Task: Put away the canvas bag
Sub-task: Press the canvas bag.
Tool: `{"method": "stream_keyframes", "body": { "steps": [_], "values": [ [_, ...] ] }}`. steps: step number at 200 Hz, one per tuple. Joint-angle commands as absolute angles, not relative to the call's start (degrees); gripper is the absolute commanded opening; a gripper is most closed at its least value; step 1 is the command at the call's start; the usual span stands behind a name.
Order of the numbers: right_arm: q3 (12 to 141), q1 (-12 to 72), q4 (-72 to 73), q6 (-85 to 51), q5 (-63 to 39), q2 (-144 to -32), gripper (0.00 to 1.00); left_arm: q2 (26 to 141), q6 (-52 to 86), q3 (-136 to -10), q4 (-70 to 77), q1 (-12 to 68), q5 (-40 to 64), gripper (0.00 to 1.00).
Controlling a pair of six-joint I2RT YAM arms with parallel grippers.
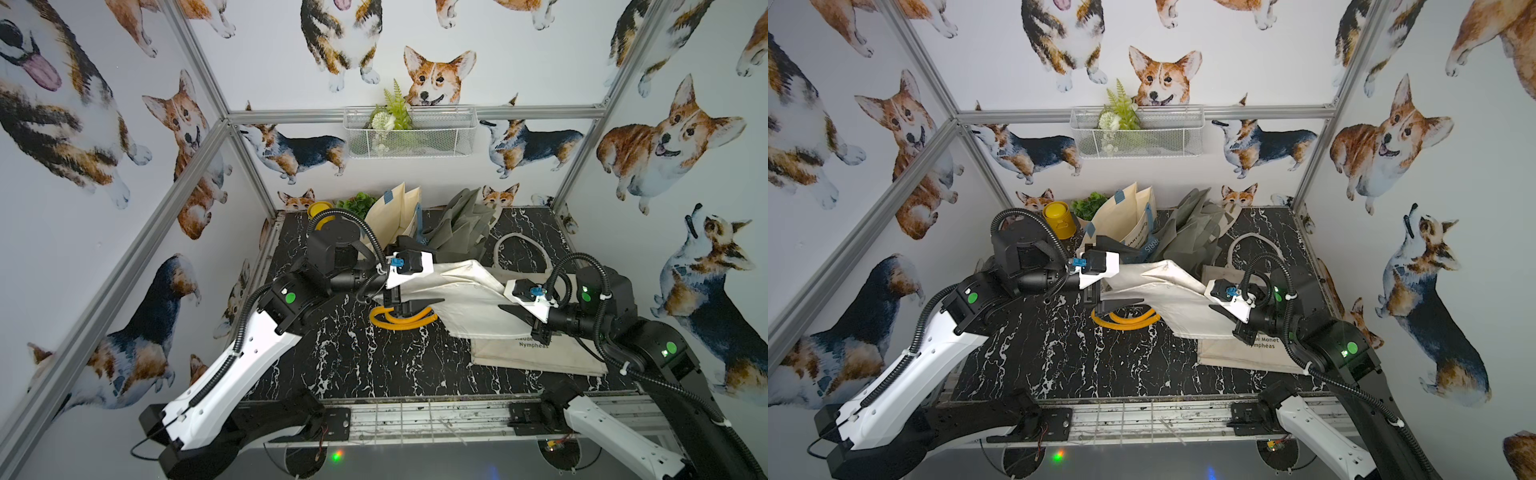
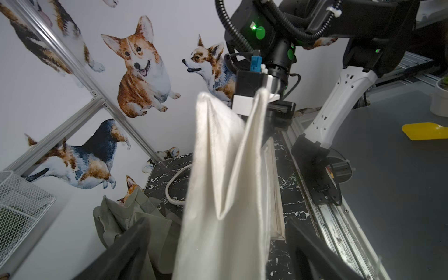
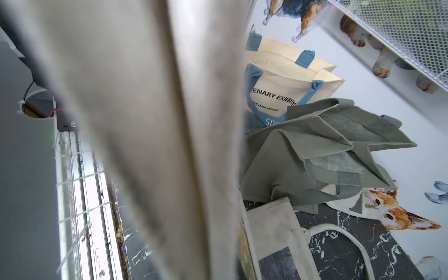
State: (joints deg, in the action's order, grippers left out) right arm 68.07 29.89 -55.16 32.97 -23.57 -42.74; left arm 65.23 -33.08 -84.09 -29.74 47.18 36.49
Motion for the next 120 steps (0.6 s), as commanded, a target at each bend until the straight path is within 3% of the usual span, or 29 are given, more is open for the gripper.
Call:
{"method": "stream_keyframes", "body": {
  "steps": [1, 22, 30, 51, 81, 88, 101, 120],
  "values": [
    [70.80, 30.00, -60.37, 37.91, -23.41, -44.80, 0.00, 66.99, -37.66, -85.78, -34.52, 50.28, 30.61, 0.88],
    [72.05, 29.91, -61.82, 39.07, -23.83, -46.37, 0.00, 69.57, -37.77, -87.16, -34.15, 52.41, 27.95, 0.92],
    [72.09, 29.89, -61.87, 39.18, -23.54, -46.70, 0.00, 70.48, -37.93, -87.44, -33.67, 52.56, 27.42, 1.00],
    [71.64, 29.89, -62.43, 40.45, -21.93, -47.43, 0.00, 72.14, -38.62, -87.19, -30.96, 52.64, 27.41, 1.00],
    [71.38, 29.95, -62.87, 40.29, -20.61, -47.52, 0.00, 72.91, -38.32, -86.95, -27.81, 52.19, 30.52, 0.80],
    [71.10, 29.92, -62.35, 39.24, -20.61, -47.02, 0.05, 72.54, -36.81, -86.33, -25.69, 51.36, 32.12, 0.75],
    [70.27, 29.92, -61.37, 37.57, -21.32, -45.64, 0.10, 71.41, -32.19, -83.81, -19.11, 49.30, 35.20, 0.53],
    [67.77, 29.89, -59.97, 36.17, -20.67, -43.73, 0.21, 70.26, -27.89, -80.49, -11.28, 47.37, 36.28, 0.05]
  ]
}}
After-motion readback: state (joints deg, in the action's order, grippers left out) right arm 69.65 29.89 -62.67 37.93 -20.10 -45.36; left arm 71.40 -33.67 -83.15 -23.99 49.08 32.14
